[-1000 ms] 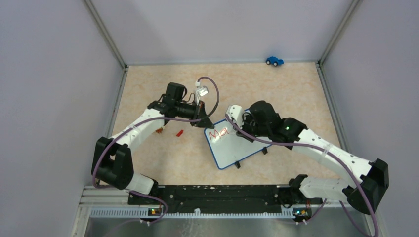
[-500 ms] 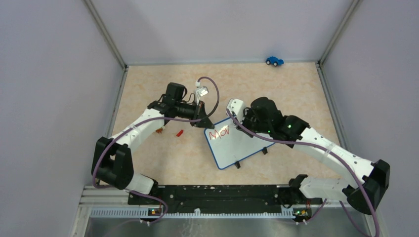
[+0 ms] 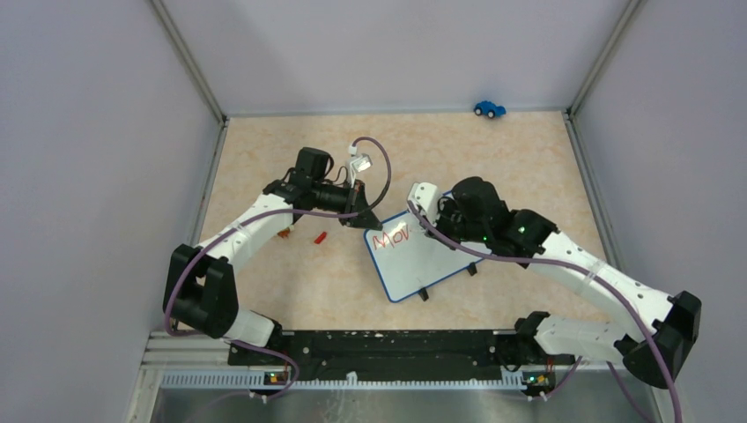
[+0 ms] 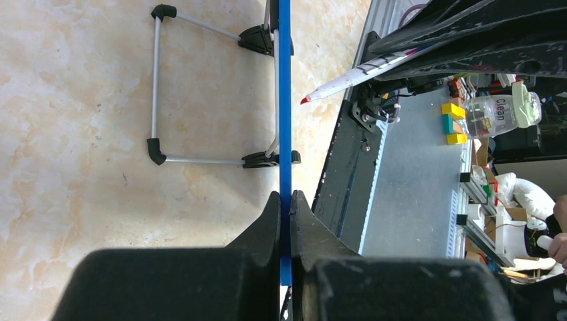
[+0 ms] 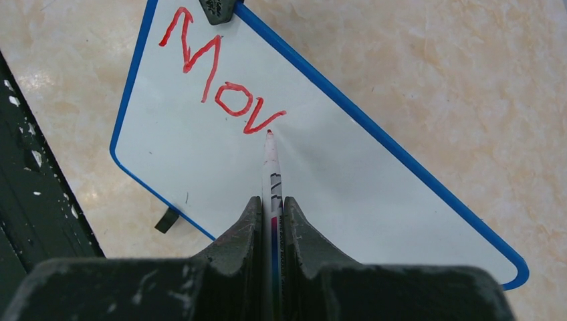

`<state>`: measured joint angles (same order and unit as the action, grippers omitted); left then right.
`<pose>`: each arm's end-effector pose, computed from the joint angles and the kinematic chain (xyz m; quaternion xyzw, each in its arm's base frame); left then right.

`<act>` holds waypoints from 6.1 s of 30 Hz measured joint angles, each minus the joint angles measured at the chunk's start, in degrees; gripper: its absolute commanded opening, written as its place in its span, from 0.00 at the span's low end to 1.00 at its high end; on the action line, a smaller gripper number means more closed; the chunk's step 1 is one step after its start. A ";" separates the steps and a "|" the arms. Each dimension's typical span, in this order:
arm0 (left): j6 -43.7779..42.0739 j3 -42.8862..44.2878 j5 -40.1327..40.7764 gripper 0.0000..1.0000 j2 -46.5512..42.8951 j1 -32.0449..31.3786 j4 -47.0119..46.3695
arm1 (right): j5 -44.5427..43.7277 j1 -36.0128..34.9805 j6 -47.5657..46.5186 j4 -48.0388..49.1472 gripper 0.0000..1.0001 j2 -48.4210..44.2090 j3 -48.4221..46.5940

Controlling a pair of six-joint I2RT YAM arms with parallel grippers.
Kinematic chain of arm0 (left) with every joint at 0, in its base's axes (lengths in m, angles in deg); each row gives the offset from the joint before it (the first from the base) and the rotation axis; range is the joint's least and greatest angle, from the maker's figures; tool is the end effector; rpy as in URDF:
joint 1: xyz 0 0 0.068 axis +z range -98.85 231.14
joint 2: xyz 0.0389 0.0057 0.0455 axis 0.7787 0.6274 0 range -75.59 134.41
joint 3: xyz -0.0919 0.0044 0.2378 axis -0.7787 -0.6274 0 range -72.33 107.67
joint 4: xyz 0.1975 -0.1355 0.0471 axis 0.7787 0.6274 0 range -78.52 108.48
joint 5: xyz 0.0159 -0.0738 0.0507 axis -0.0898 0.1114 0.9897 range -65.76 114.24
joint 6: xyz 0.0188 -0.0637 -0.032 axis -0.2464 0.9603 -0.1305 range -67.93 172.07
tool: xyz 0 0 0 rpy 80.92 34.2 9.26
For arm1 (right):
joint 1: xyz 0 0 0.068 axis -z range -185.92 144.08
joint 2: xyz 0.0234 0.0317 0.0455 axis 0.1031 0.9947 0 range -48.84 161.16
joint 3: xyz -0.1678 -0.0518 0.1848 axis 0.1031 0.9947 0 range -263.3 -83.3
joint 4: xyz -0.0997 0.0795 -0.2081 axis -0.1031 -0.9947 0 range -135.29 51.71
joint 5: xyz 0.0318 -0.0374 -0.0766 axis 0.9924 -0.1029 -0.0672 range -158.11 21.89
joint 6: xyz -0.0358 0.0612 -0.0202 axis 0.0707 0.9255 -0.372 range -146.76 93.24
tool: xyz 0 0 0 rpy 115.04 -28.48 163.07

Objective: Write a sentence on the whiteboard

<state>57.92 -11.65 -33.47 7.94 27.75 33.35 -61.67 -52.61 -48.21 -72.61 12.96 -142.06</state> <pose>0.2549 -0.1671 0.2497 0.3069 0.7706 -0.5161 0.2138 0.1601 0.1800 0.2957 -0.5220 0.7274 0.1459 0.4209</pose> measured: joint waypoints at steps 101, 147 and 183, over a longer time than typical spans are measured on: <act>-0.04 -0.04 0.02 0.00 0.00 0.02 -0.02 | -3.50 0.35 0.00 -5.22 0.00 3.19 -0.87; -7.58 5.84 -2.49 0.00 4.96 0.07 7.23 | 19.12 17.90 1.73 -3.08 0.00 -1.73 1.33; -7.91 5.84 -2.67 0.00 5.14 0.11 6.88 | 15.23 16.81 -0.24 -3.37 0.00 0.90 2.49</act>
<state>50.00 -5.81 -36.14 13.08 27.86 40.24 -46.44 -35.81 -48.45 -75.98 13.86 -139.57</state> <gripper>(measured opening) 0.025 0.089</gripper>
